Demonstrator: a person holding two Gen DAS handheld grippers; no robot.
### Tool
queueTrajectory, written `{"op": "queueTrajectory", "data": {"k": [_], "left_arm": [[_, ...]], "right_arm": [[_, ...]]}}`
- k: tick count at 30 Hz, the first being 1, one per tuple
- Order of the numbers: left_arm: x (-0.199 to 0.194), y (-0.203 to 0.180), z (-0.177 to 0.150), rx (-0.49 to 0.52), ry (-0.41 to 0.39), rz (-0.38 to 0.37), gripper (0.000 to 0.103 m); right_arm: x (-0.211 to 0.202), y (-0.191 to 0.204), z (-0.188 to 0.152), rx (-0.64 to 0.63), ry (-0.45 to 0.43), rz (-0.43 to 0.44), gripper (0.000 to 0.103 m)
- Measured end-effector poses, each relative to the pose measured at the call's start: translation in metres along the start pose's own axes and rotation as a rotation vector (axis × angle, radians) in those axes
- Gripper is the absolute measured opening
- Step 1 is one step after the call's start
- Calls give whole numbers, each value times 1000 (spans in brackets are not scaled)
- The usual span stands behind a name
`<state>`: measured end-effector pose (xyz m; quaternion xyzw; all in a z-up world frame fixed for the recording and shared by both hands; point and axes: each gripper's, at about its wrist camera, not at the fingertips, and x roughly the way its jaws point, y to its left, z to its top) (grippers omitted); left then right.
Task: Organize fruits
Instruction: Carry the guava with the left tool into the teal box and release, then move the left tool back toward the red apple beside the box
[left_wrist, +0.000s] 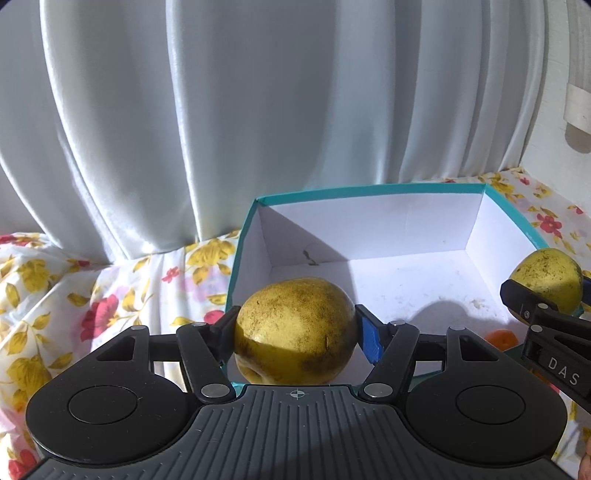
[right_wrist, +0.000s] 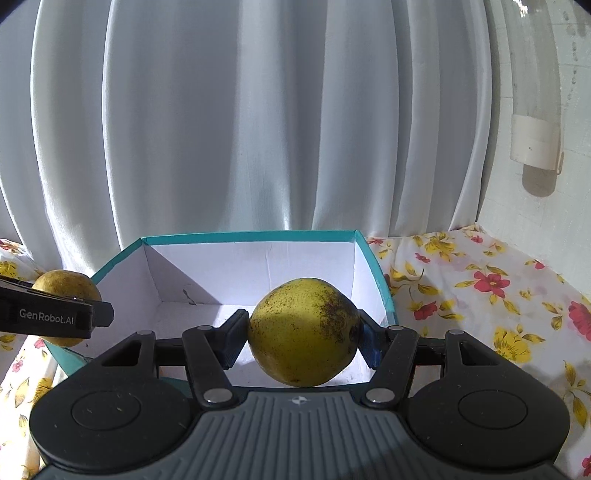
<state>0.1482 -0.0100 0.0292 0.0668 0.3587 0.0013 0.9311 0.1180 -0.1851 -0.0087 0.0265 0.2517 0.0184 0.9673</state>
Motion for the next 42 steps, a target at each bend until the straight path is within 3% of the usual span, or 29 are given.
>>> {"op": "queueTrajectory", "data": {"k": [23, 28, 31, 33, 35, 38, 42], "left_arm": [[12, 0, -3, 27, 4, 21, 69], [-4, -2, 0, 40, -96, 69, 86], [-16, 2, 0, 34, -142, 70, 86], [-25, 8, -3, 20, -158, 65, 86], [-35, 15, -8, 14, -179, 59, 87], [-47, 22, -20, 10, -197, 65, 87], [-58, 29, -41, 11, -194, 46, 87]], "right_arm": [[15, 0, -6, -31, 42, -27, 62], [2, 2, 1, -75, -49, -63, 62], [-8, -2, 4, -65, -88, -61, 72], [-16, -5, 3, -67, -122, -69, 85], [-25, -8, 1, -67, -145, -61, 88], [-42, -16, -5, -29, -184, -42, 99], [-58, -23, -18, 19, -188, -31, 103]]}}
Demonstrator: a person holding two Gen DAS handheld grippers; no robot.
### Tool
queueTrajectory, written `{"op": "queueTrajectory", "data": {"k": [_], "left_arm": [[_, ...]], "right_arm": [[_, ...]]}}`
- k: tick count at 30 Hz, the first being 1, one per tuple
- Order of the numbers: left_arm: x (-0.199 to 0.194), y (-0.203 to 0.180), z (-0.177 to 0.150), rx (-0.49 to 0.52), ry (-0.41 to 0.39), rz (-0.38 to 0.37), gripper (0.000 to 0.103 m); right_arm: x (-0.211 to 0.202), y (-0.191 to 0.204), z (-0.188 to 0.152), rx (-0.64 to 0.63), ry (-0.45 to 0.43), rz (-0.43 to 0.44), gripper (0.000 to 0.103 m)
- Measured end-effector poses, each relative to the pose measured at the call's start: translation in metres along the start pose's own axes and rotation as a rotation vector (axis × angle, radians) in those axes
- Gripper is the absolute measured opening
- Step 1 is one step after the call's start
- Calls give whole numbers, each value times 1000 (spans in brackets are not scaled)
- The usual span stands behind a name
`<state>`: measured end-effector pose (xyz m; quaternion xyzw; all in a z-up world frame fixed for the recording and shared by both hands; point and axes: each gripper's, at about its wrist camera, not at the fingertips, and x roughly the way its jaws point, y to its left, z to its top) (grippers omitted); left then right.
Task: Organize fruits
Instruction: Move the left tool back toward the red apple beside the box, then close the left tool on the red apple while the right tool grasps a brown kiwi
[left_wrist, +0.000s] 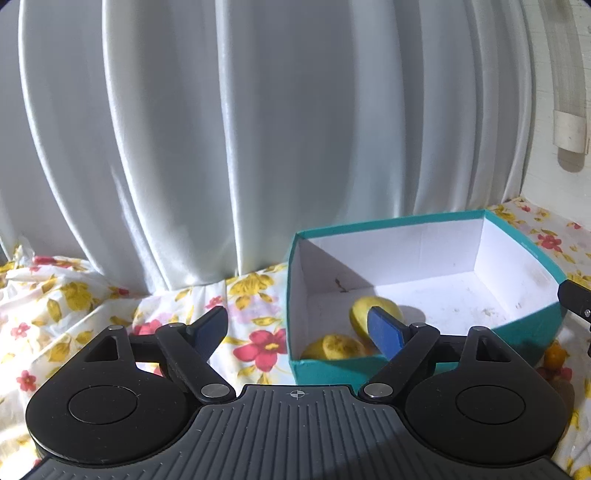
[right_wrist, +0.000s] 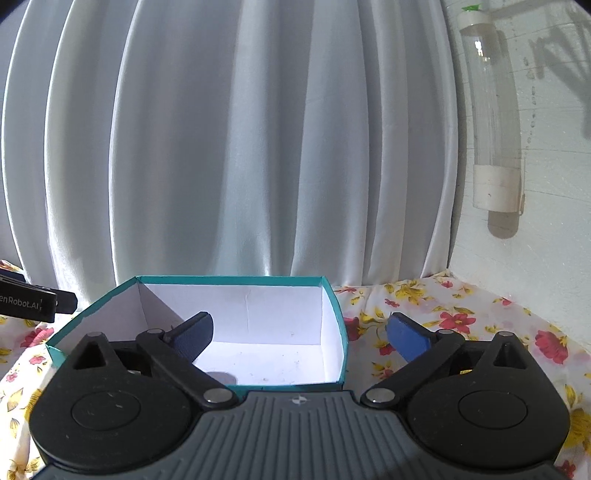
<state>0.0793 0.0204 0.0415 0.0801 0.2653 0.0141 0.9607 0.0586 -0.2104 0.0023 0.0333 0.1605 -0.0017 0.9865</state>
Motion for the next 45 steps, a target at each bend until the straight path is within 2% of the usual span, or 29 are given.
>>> {"op": "queueTrajectory", "data": {"k": [8, 17, 29, 37, 42, 45], "left_arm": [[-13, -4, -39, 19, 36, -41, 88], [-16, -7, -62, 35, 74, -58, 88], [0, -5, -79, 34, 142, -49, 88], [16, -7, -83, 39, 178, -56, 88], [30, -6, -86, 34, 216, -67, 86], [36, -4, -86, 19, 214, -70, 86]], "right_arm": [[-22, -6, -32, 31, 102, 4, 103], [-34, -3, -54, 12, 177, -16, 103], [-29, -4, -73, -21, 250, -38, 103], [-15, 0, -85, -47, 310, -18, 102], [-4, 1, -93, -62, 351, -7, 92], [1, 2, -96, -61, 370, 5, 89]]}}
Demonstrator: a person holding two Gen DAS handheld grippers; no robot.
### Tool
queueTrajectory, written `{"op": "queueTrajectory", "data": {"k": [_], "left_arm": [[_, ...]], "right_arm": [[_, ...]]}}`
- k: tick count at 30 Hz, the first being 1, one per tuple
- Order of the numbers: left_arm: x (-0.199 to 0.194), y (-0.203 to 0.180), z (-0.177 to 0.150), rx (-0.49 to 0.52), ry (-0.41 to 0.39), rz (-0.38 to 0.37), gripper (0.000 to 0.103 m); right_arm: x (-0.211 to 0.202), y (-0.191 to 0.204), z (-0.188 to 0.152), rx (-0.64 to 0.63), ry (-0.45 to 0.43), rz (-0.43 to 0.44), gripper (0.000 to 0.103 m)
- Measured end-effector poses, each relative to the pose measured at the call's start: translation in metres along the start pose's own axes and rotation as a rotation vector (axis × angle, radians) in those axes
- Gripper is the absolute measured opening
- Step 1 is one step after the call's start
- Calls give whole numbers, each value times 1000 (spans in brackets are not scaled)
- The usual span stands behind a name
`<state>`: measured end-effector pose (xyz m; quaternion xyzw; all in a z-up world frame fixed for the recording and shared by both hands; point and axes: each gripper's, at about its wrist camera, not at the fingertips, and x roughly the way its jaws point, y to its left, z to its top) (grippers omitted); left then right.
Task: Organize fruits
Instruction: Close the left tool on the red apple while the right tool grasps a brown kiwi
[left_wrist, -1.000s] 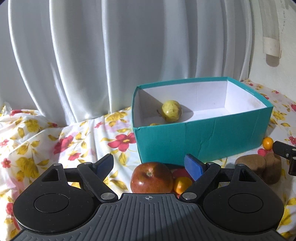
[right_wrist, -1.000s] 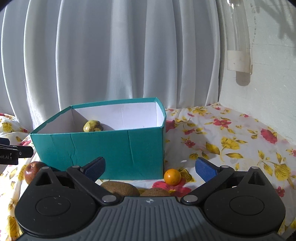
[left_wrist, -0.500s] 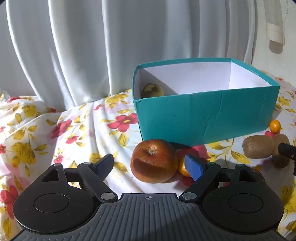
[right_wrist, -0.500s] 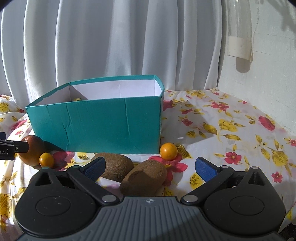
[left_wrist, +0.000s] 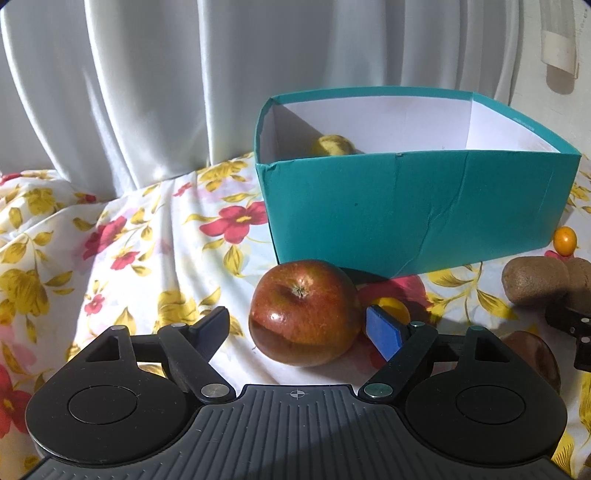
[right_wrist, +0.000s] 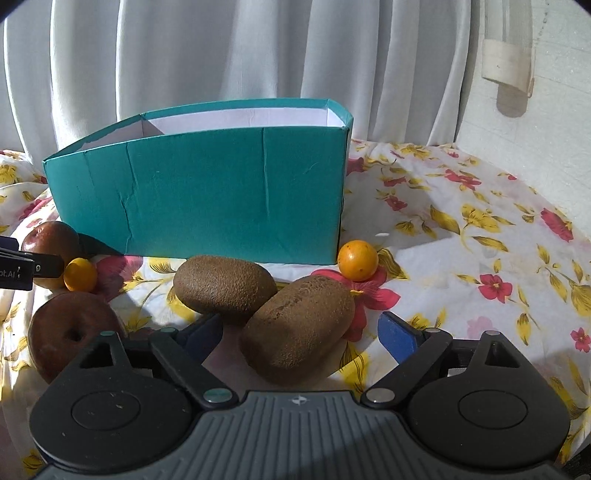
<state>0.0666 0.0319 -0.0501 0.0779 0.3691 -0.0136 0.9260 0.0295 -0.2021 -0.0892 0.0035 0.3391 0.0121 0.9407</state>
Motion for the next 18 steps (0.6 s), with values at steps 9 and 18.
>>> {"op": "queueTrajectory", "data": {"k": [9, 18], "left_arm": [[26, 0, -2, 7, 72, -27, 81], [34, 5, 1, -35, 80, -48, 84]], "right_arm": [[11, 2, 1, -8, 4, 15, 75], [12, 0, 2, -1, -8, 6, 62]]}}
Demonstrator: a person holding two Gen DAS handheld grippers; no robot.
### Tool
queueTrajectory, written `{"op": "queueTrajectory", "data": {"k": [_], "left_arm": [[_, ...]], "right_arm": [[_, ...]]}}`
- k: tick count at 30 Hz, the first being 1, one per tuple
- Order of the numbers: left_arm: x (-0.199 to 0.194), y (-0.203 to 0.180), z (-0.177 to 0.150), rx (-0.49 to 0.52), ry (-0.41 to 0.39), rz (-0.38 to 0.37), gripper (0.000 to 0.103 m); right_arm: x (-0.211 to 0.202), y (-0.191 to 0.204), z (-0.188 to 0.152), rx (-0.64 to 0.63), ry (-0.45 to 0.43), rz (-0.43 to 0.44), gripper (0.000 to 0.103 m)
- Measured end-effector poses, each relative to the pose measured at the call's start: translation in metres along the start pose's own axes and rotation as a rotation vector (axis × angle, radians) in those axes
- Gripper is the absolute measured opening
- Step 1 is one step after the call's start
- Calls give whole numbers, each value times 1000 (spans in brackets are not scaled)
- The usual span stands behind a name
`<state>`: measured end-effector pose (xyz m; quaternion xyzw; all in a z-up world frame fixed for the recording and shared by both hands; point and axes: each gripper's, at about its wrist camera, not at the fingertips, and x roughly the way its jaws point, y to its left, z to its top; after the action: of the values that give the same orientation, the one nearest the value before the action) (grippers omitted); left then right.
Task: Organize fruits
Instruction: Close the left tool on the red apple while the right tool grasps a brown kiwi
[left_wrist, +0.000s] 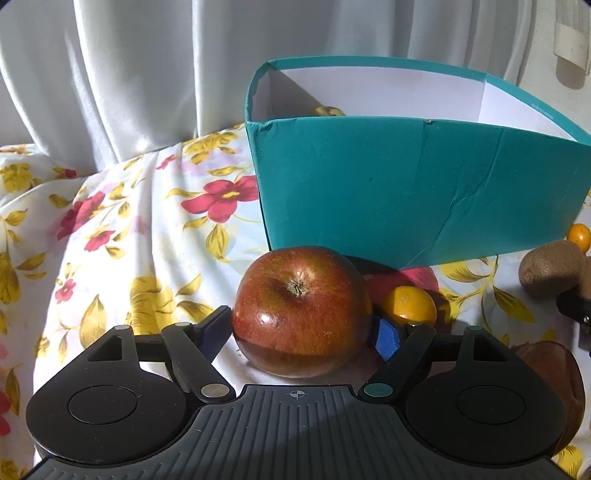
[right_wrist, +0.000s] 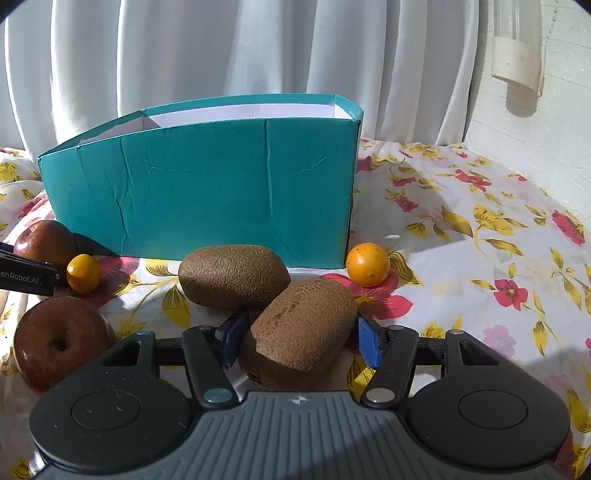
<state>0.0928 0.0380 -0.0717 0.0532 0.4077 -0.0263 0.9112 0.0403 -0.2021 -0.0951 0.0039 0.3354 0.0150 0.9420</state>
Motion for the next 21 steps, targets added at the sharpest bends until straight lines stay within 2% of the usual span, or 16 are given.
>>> {"op": "queueTrajectory", "data": {"k": [3, 11, 16, 21], "left_arm": [[1, 4, 1, -20, 7, -30, 78], [-6, 1, -2, -12, -15, -13, 77], [-29, 0, -4, -9, -65, -2, 77], [-63, -7, 8, -3, -130, -26, 77]], "right_arm": [[0, 0, 0, 3, 4, -5, 62], [-2, 0, 1, 24, 14, -12, 59], [-13, -4, -1, 43, -1, -25, 59], [-31, -7, 5, 36, -43, -29, 59]]}}
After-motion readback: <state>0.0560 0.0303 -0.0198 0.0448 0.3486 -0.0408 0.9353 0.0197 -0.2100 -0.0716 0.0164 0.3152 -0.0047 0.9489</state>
